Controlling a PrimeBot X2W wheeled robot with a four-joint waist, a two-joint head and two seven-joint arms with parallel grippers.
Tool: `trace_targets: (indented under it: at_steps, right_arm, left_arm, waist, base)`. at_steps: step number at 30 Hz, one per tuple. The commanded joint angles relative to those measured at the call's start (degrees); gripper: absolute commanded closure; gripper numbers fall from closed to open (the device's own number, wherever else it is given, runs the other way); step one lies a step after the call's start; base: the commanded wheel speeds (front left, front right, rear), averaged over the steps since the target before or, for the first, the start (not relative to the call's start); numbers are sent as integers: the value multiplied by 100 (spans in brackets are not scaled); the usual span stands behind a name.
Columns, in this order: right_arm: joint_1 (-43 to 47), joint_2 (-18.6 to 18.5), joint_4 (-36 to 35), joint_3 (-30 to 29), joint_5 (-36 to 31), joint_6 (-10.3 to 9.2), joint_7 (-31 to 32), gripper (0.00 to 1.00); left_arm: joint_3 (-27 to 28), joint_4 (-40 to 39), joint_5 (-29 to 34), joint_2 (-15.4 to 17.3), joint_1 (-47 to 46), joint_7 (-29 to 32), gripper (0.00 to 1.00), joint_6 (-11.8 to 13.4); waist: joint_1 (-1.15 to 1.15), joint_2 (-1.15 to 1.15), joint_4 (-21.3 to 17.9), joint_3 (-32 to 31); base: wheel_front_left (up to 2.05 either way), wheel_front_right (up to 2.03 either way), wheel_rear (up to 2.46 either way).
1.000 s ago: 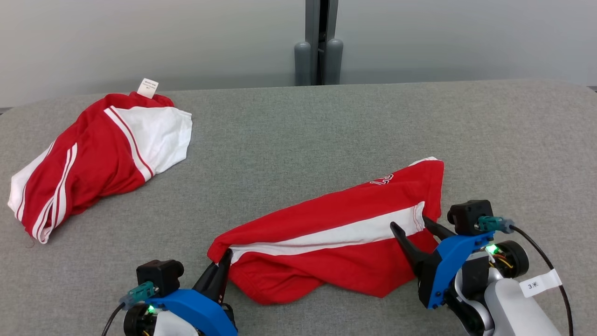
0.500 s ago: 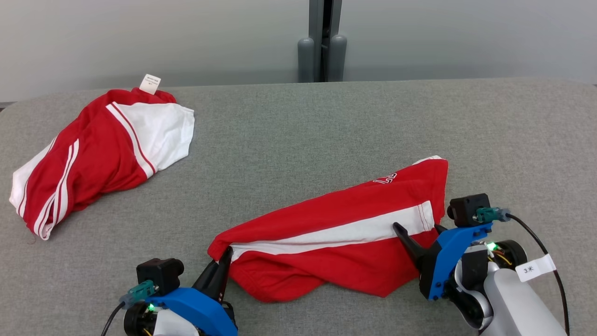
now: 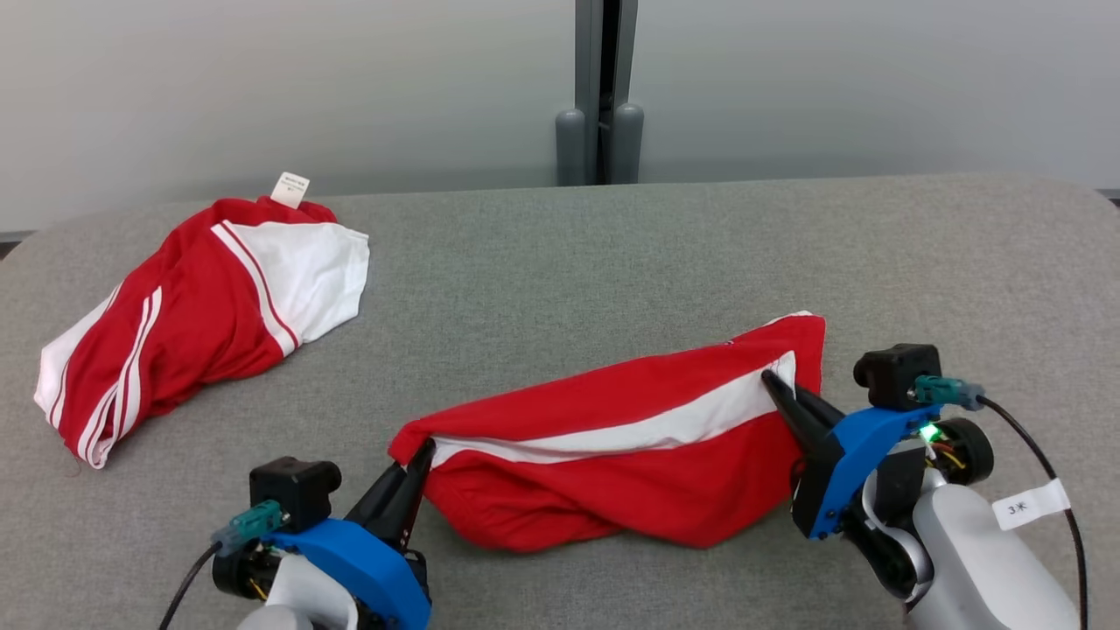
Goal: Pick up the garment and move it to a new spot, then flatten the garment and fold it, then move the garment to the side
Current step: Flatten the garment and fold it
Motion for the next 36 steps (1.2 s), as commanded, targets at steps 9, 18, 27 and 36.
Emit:
trace_targets:
  at_steps: [9,18,27,36]
  right_arm:
    - [22,-310,-1282,-407,314,1,-390,100]
    - [64,-329,-3619,-1106,261,1,131,100]
    - [-455,-110,-4114,-1527,-1,1,658,100]
    - [-2461,189,-2685,-1532,-127,1,223,100]
  left_arm:
    - [114,-1544,120,869,-857,784,100,-85]
    - [454,-3202,-187,1315,-2115,1819,100,-79]
    - [481,-2933,-380,1456,-3160,2343,100,-130]
    - [202,-1688,-256,1213,-4886,2040,100,-187]
  waist:
    - [0,0,-187,-465]
    - [0,0,-419,-443]
    - [0,0,-636,275]
    - [0,0,-955,1243]
  base:
    - [0,0,0]
    - [0,0,0]
    - [0,0,0]
    - [0,0,0]
